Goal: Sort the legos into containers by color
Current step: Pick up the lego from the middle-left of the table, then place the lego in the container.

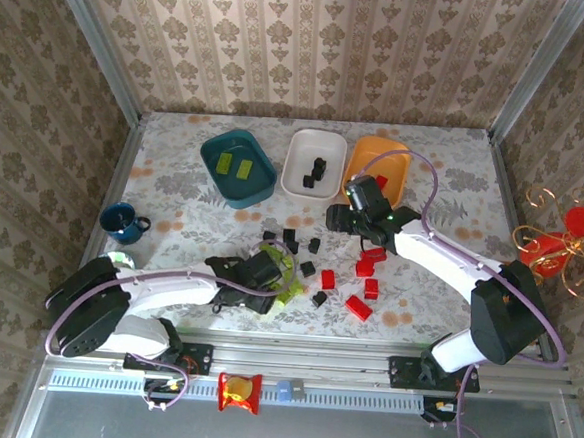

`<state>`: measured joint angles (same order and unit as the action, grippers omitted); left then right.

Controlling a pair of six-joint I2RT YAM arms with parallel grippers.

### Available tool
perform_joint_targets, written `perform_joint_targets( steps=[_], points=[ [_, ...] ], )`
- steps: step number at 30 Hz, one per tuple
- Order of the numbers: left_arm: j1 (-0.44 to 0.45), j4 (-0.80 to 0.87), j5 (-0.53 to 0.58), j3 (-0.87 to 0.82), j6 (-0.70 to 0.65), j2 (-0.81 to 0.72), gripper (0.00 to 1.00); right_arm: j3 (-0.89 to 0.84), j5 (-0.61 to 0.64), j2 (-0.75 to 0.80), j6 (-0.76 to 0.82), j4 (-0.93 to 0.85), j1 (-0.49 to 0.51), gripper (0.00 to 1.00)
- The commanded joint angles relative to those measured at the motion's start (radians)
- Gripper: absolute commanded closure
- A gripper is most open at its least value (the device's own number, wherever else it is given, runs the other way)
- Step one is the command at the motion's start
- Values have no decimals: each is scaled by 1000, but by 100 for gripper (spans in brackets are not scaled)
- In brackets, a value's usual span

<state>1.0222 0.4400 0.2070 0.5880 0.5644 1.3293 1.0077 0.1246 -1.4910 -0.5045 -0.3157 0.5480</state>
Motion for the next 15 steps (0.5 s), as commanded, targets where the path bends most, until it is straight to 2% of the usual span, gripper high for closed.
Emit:
perform_joint_targets(
  steps=[1,4,7,11,15],
  points=[
    [2,15,31,-10,9,-10,35,-13,20,26,-14,7,-6,34],
    [-13,32,39,6,10,-47,39,-10,18,23,-16,9,-6,34],
    [-67,51,48,34,-14,-123,40,-9,17,25,-17,9,-6,34],
    [-222,-7,26,75,-64,-221,41,-14,20,30,-23,13,-8,34],
    [-379,-116,-4,192,-109,-188,42,-13,21,28,-29,12,-8,34]
  ],
)
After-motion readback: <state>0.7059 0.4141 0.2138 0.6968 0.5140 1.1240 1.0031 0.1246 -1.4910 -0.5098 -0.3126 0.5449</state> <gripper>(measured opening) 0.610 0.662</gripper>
